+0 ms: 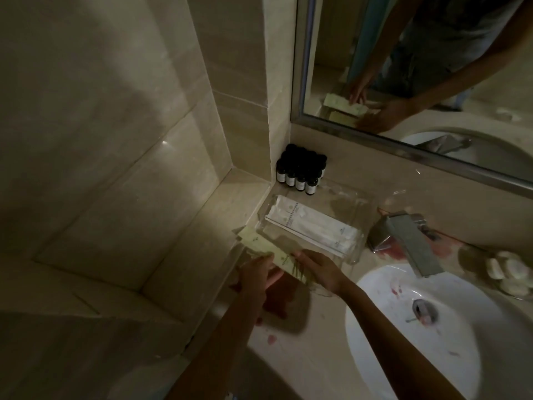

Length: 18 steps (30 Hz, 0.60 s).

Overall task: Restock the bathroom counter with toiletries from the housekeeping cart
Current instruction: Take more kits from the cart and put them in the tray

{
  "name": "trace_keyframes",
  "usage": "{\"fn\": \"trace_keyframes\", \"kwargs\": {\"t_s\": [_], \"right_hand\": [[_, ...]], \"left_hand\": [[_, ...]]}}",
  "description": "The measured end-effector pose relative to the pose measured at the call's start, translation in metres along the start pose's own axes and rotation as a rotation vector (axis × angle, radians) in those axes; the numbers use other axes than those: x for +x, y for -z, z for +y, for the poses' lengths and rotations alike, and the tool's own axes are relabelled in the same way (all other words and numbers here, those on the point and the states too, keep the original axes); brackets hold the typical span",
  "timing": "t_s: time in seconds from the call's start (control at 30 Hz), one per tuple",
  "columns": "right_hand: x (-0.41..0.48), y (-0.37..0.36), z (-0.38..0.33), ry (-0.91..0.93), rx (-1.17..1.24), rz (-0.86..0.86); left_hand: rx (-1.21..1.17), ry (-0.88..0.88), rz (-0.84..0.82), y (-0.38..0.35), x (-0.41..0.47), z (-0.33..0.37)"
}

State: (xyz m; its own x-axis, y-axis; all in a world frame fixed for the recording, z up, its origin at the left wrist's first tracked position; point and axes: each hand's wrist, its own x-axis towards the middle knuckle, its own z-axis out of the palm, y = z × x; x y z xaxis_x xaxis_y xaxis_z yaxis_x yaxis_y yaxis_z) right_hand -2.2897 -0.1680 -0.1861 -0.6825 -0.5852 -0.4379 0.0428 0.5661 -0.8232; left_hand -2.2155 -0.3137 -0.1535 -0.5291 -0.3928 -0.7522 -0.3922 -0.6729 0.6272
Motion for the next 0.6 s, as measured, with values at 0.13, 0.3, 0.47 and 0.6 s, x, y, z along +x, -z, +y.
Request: {"fn": "trace_keyframes", "kwargs": {"t_s": [0.13,0.3,0.47,0.6], "right_hand": [[0.004,0.004,0.005,0.034,-0.105,-0.045],[0.006,0.007,0.006,0.077,-0.426,-0.04],[0.008,0.009,0.009,0.058,-0.399,-0.044],[0.011,0.006,0.015,0.046,-0.415,-0.026]], "left_hand": [[0.014,0.081,0.051,-0.014,0.012,-0.003],[0.071,0.16,-0.008,-0.015,0.021,-0.017],[0.155,0.165,-0.042,-0.014,0.029,-0.023],[0.202,0.141,-0.034,-0.007,0.034,-0.026]]}}
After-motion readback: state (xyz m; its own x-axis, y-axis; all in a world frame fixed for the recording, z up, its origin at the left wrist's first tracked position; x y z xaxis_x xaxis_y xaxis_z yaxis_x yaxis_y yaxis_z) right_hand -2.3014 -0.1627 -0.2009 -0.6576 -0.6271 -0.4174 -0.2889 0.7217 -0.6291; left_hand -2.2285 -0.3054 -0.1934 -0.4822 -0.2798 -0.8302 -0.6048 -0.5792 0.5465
